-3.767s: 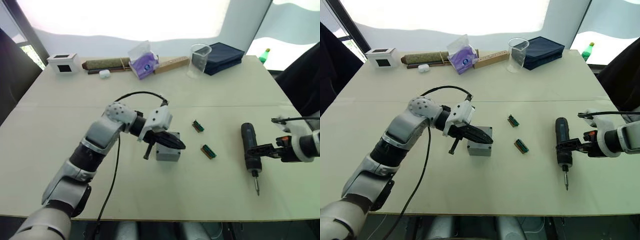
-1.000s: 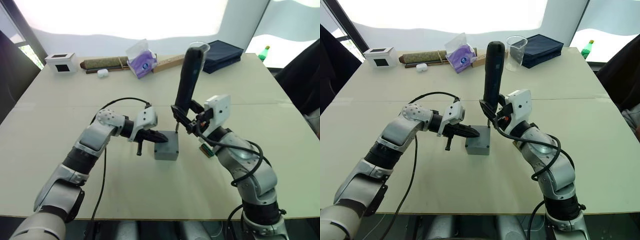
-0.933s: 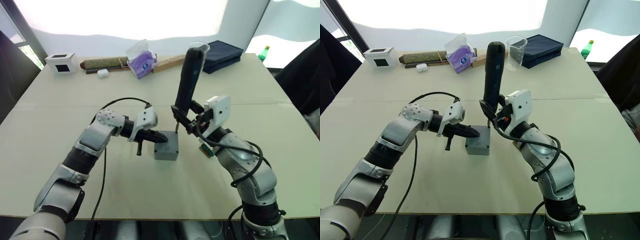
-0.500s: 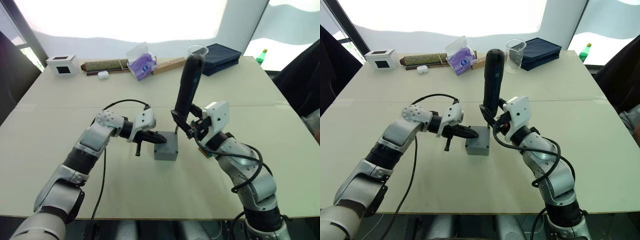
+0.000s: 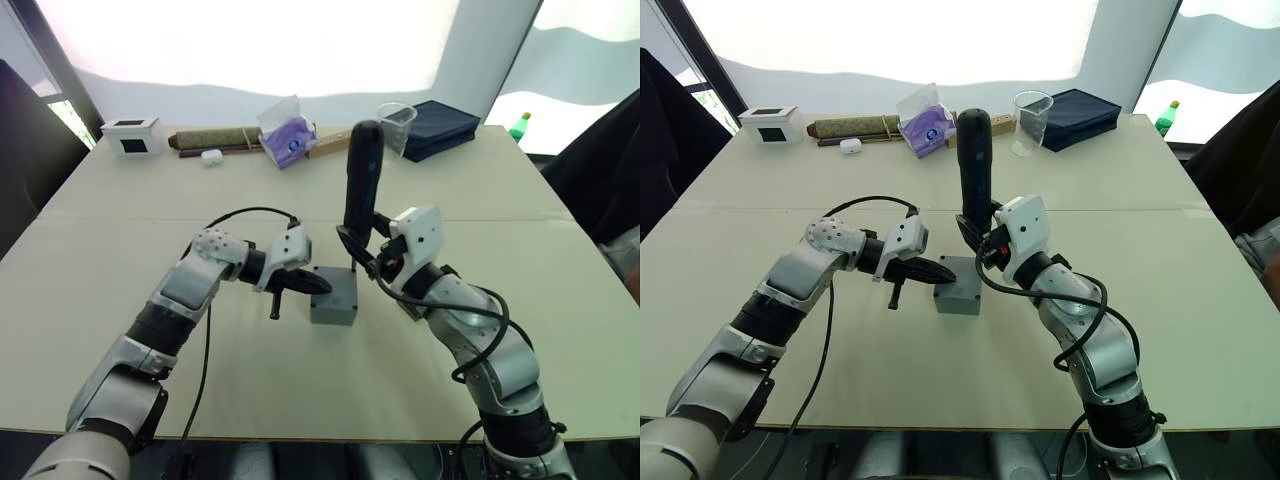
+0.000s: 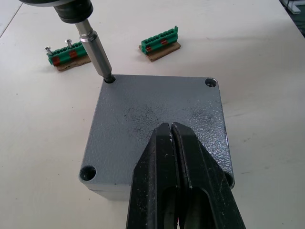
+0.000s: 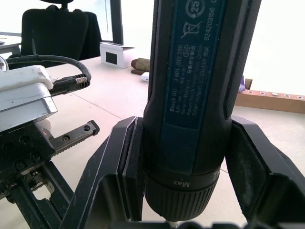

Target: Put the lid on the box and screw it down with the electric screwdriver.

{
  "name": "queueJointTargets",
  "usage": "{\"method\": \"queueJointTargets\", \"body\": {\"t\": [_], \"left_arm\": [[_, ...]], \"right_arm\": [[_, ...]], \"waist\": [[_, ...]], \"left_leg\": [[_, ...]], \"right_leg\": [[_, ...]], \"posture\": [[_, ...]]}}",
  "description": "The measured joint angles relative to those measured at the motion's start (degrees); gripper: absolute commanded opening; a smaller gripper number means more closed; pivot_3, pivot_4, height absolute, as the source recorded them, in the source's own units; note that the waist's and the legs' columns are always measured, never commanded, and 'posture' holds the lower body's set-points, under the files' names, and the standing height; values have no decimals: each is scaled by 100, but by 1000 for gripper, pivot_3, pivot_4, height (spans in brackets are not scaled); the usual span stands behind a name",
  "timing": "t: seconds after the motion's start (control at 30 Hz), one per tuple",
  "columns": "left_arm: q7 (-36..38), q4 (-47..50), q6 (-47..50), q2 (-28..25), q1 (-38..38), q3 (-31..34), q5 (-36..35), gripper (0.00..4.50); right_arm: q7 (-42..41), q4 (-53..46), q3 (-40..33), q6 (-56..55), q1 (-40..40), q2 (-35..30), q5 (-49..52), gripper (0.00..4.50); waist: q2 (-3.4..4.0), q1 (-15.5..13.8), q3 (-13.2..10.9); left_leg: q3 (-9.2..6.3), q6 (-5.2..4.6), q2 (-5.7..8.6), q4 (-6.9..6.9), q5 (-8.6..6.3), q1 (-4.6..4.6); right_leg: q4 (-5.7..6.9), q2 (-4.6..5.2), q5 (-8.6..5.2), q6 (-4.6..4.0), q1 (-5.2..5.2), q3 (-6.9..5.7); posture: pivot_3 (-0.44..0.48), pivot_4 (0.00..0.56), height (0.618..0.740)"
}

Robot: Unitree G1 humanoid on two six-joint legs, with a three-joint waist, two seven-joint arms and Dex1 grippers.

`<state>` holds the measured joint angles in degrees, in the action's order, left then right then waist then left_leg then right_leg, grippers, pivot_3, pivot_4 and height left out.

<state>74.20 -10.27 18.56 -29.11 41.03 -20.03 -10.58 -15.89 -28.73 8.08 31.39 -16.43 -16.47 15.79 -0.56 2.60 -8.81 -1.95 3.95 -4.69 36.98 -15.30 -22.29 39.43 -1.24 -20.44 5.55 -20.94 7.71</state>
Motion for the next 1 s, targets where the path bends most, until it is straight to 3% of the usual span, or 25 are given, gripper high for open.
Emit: {"method": "queueJointTargets", "body": {"t": [0.7, 0.83, 1.0], "left_arm": [[20, 6, 53, 32, 2, -3, 2, 0], [50, 25, 82, 54, 13, 6, -6, 0], [64, 63, 480, 204, -59, 190, -292, 0]], "right_arm": [[-38, -93, -221, 54, -2, 175, 24, 2063], [-127, -191, -432, 880, -525, -114, 351, 2063], [81, -466, -1288, 2268, -2028, -576, 947, 2063]], "waist": [[0, -1, 1], [15, -4, -16], [45, -32, -49]], "left_leg": [[1, -13, 0, -4, -8, -4], [4, -13, 1, -3, -8, -18], [1, -12, 2, 2, -7, -81]], "right_leg": [[-10, 0, 0, 0, -3, 0], [-10, 2, 0, 0, -18, 3], [-7, 5, 1, 2, -75, 0]], "posture": [[0, 150, 740], [0, 150, 740], [0, 150, 740]]}}
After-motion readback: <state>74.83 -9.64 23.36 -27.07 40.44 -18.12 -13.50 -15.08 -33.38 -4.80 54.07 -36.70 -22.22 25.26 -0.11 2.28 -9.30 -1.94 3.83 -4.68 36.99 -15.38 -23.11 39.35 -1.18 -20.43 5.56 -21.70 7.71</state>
